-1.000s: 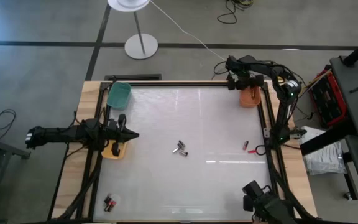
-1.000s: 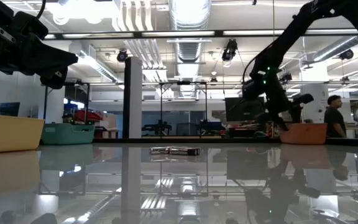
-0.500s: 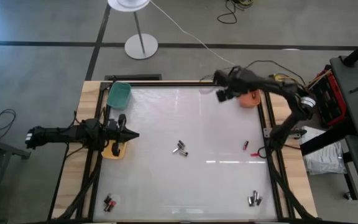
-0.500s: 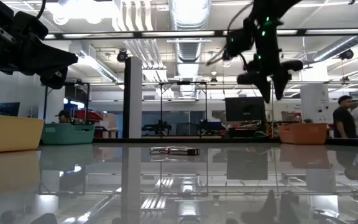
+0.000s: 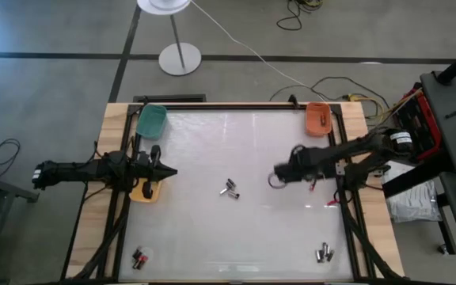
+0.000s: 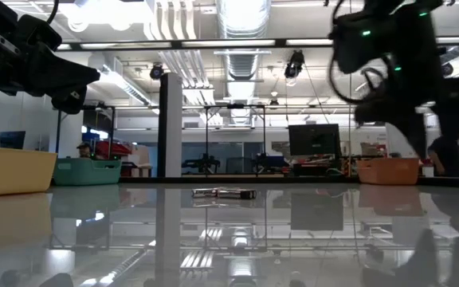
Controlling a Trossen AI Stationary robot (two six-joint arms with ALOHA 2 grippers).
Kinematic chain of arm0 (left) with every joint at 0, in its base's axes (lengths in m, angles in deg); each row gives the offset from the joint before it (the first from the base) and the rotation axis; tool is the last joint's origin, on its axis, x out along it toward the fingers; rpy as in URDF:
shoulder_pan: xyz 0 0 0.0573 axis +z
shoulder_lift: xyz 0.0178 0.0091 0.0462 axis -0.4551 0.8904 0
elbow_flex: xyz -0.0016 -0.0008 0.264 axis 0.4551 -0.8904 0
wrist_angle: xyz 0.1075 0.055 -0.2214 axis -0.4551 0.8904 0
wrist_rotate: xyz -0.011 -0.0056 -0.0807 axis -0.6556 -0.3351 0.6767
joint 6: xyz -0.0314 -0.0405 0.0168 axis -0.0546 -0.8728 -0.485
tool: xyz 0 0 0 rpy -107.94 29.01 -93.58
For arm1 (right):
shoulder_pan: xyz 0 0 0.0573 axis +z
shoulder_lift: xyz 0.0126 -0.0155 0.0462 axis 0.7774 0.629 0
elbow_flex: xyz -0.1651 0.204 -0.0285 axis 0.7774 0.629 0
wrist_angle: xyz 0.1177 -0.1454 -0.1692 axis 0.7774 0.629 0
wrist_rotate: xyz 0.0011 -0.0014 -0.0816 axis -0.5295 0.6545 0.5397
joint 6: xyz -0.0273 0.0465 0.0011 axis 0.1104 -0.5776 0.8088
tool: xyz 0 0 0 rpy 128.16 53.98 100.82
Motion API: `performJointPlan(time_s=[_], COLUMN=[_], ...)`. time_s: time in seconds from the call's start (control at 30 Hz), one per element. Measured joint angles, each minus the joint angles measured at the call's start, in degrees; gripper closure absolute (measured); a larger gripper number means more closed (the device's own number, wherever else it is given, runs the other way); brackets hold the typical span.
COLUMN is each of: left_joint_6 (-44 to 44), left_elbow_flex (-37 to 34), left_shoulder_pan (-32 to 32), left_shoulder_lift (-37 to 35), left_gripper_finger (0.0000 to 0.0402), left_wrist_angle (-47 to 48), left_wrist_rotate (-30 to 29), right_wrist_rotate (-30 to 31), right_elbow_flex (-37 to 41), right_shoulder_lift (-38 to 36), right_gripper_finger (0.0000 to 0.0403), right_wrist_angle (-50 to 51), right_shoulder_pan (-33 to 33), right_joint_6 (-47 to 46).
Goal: Sort batteries
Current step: Put the red battery into the orange bin
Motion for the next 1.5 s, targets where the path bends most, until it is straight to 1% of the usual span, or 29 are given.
performJointPlan(time_s=[0.13,0.2,0.27,0.43,0.57,0.67,0.73,0.83,0.9,1.03,1.2,1.3,1.43,1.5], left_joint_6=[0.1,0.1,0.1,0.1,0.1,0.1,0.1,0.1,0.1,0.1,0.1,0.1,0.1,0.1], left_elbow_flex=[0.0,0.0,0.0,0.0,0.0,0.0,0.0,0.0,0.0,0.0,0.0,0.0,0.0,0.0], left_shoulder_pan=[0.0,0.0,0.0,0.0,0.0,0.0,0.0,0.0,0.0,0.0,0.0,0.0,0.0,0.0], left_shoulder_lift=[0.0,0.0,0.0,0.0,0.0,0.0,0.0,0.0,0.0,0.0,0.0,0.0,0.0,0.0], left_gripper_finger=[0.0402,0.0402,0.0402,0.0402,0.0402,0.0402,0.0402,0.0402,0.0402,0.0402,0.0402,0.0402,0.0402,0.0402], left_wrist_angle=[0.1,0.2,0.2,0.1,0.1,0.1,0.1,0.0,0.0,0.0,0.0,0.0,0.0,0.0], left_wrist_rotate=[-0.6,-1.9,-2.3,-2.3,-2.4,-2.4,-2.5,-2.5,-2.5,-2.5,-2.5,-2.5,-2.5,-2.5], right_wrist_rotate=[-1.3,-2.8,-2.9,-1.2,0.0,0.6,1.2,2.8,3.2,3.7,4.8,5.2,5.4,7.3], right_elbow_flex=[2.3,3.6,5.1,9.1,11.6,13.7,15.3,17.5,18.4,19.0,18.7,18.5,18.1,15.8], right_shoulder_lift=[-0.3,-0.8,-1.3,-3.7,-5.1,-6.3,-6.8,-7.0,-6.3,-4.8,-4.6,-4.3,-4.0,-3.7], right_gripper_finger=[0.0221,0.0223,0.0224,0.0225,0.0225,0.0225,0.0228,0.0238,0.0249,0.0281,0.0338,0.0364,0.0365,0.0365], right_wrist_angle=[-0.4,-0.6,-1.8,-7.3,-7.6,-9.1,-11.9,-16.3,-17.3,-18.7,-20.4,-20.4,-21.1,-21.0], right_shoulder_pan=[6.7,8.9,10.5,10.8,10.8,10.8,10.8,10.6,10.6,10.6,10.6,10.6,10.6,10.5], right_joint_6=[-10.1,-14.4,-18.2,-22.2,-24.5,-25.7,-26.1,-27.0,-27.6,-28.0,-26.4,-24.7,-22.1,-20.7])
